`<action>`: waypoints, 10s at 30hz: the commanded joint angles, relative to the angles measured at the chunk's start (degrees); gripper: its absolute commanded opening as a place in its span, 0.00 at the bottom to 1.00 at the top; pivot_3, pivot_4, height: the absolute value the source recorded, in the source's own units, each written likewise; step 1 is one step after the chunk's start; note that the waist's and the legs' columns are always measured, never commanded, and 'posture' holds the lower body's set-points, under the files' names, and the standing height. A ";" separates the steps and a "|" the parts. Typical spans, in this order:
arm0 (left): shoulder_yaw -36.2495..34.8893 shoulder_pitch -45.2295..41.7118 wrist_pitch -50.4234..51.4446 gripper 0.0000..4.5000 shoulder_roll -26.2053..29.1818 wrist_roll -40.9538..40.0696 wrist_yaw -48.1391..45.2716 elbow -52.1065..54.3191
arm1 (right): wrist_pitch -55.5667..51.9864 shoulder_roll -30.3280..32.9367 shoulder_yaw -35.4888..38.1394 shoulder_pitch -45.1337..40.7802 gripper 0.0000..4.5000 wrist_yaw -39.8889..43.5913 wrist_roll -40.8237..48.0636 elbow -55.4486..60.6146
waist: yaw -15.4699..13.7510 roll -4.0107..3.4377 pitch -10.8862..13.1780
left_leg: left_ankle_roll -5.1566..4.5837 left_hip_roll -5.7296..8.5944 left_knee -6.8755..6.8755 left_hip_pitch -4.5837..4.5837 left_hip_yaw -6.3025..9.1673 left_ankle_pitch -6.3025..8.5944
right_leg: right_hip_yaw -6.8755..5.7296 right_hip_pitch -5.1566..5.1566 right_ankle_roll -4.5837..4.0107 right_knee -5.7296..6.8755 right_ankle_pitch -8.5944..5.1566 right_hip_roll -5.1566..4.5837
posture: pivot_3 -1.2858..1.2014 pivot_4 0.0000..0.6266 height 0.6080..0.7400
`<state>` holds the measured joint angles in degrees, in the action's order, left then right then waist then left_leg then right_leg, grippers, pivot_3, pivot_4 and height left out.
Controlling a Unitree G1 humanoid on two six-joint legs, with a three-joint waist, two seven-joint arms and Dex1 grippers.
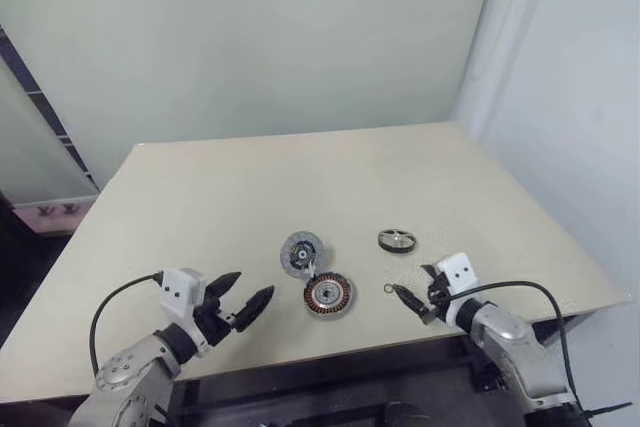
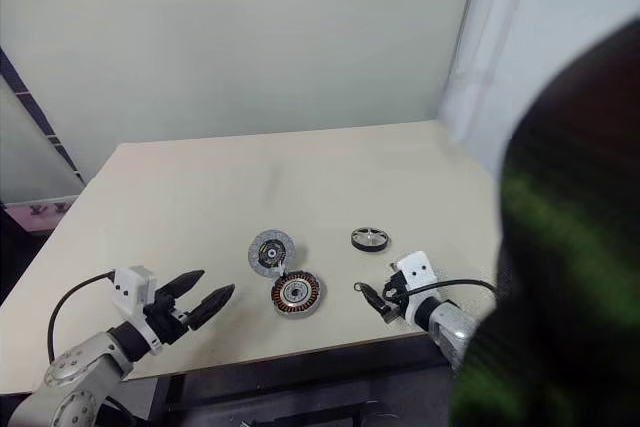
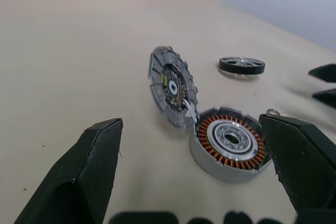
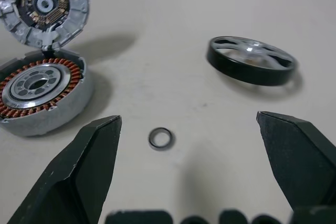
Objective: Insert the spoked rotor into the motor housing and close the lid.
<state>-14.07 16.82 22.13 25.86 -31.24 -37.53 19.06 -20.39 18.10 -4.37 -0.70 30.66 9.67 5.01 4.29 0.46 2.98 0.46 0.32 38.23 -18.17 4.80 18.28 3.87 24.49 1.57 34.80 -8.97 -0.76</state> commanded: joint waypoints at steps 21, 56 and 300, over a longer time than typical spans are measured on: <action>6.71 -1.86 -5.69 0.99 -0.19 4.87 -6.10 -7.45 | -7.26 -0.37 -1.94 -2.50 1.00 -1.67 0.66 4.43 | 0.01 0.01 0.00 | 0.00 -0.03 0.02 0.01 -0.04 0.00 | -0.02 0.02 0.00 0.00 0.00 -0.01 | 0.52 0.00 1.00; 14.14 -4.92 -10.95 1.00 -1.72 11.22 -9.29 -15.41 | 4.03 -5.50 -7.91 -12.12 0.92 -2.51 -7.54 -20.31 | 0.02 -0.02 -0.01 | -0.01 -0.02 0.01 -0.01 0.01 0.00 | -0.01 0.03 0.00 0.03 0.00 0.02 | 0.52 0.00 1.00; 15.61 -9.31 -12.25 1.00 -1.21 12.39 -9.67 -17.65 | -7.06 -14.20 -20.35 -23.70 0.18 6.20 -11.57 -20.01 | 0.09 -0.05 0.00 | -0.01 -0.03 -0.09 0.32 0.08 0.00 | -0.06 0.01 0.01 0.07 0.01 0.01 | 0.52 0.00 1.00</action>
<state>1.59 8.19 10.60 24.66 -18.82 -46.92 0.41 -28.42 4.18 -25.58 -23.38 37.12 -2.25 -15.62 4.38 0.41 2.98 0.45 0.29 38.14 -17.84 4.87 18.29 3.81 24.50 1.58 34.87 -8.96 -0.75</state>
